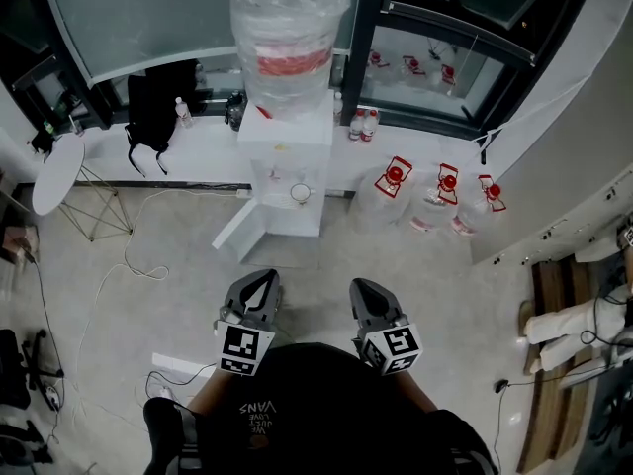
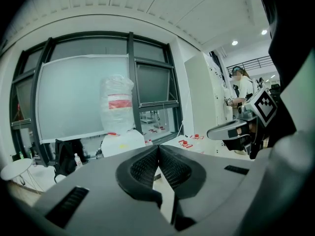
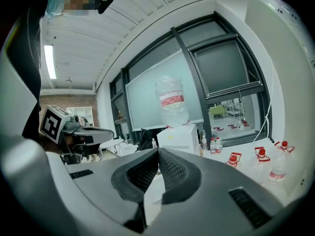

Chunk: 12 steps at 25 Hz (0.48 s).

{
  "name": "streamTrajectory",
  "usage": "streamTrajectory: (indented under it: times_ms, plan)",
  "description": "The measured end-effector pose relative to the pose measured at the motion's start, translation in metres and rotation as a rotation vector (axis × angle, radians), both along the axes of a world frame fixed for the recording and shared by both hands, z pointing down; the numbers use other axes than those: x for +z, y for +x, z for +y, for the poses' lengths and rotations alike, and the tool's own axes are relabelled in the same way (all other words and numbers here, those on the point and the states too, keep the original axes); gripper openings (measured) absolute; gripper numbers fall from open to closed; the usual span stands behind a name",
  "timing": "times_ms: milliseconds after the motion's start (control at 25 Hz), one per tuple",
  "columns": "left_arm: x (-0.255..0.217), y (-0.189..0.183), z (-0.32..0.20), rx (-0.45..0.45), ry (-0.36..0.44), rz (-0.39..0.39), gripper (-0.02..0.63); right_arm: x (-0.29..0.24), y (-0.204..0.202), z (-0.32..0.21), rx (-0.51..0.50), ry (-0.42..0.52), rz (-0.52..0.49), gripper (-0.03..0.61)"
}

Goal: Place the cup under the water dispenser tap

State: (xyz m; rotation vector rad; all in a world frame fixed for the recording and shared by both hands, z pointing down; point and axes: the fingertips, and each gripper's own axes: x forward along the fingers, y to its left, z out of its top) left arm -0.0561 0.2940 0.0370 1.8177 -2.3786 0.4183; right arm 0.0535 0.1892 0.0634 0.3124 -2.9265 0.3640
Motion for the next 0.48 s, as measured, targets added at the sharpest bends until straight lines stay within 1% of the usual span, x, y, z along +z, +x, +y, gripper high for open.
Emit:
streamTrajectory:
  times_ms: [320, 480]
  plan:
    - [-0.001, -0.003, 0.003, -0.001, 0.004, 0.01, 0.018, 0.001, -0.006, 0.001, -0.002, 0.008, -0.004, 0.043]
    - [-0.002, -0.009, 0.003, -0.004, 0.009, 0.008, 0.018, -0.005, -0.013, 0.003, -0.002, -0.007, -0.004, 0.043]
